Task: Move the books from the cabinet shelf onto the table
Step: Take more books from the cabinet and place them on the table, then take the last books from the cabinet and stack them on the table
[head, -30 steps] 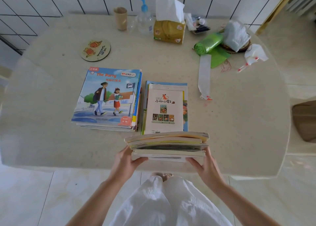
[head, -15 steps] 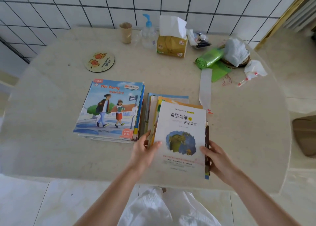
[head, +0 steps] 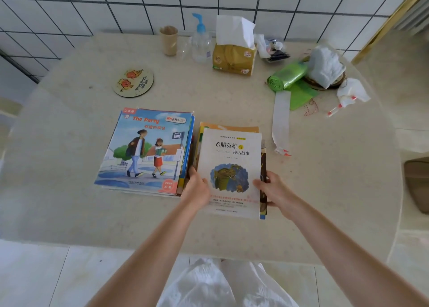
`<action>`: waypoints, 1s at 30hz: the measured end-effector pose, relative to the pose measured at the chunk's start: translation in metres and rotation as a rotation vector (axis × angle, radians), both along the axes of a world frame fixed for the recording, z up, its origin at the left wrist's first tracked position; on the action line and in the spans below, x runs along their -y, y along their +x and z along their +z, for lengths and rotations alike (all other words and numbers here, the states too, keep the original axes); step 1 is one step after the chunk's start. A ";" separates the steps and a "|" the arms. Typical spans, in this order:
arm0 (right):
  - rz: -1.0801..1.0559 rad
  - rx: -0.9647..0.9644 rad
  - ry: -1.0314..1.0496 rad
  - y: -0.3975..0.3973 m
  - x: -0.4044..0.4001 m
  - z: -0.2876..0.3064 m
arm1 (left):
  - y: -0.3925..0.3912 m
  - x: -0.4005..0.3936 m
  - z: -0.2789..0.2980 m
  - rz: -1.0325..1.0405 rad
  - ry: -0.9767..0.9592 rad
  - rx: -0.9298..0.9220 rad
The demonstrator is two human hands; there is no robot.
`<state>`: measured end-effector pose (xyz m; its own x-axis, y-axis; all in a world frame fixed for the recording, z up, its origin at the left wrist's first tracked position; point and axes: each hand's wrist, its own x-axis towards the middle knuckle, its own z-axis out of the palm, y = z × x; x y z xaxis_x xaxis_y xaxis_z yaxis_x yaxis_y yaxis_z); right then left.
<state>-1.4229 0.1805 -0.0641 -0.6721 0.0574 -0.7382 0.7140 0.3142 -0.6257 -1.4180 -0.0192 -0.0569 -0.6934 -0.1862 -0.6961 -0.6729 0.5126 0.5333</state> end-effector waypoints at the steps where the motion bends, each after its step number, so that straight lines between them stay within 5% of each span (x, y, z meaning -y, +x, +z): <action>1: 0.016 0.005 0.003 -0.002 0.000 0.000 | 0.001 -0.002 0.000 -0.017 -0.039 -0.017; 12: -0.129 0.061 -0.179 0.000 0.012 -0.005 | 0.006 0.001 -0.017 0.044 -0.031 -0.027; 22: 0.101 -0.217 0.190 0.040 0.008 0.009 | 0.058 -0.004 -0.005 0.042 -0.043 -0.261; 30: 0.161 -0.343 0.252 0.081 0.014 0.020 | 0.090 -0.011 0.008 -0.078 -0.124 -0.462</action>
<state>-1.3416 0.1669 -0.0445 -0.8903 0.0817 -0.4480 0.4088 0.5769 -0.7072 -1.3284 -0.0078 -0.0489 -0.9400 -0.1832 -0.2879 -0.3371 0.6305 0.6992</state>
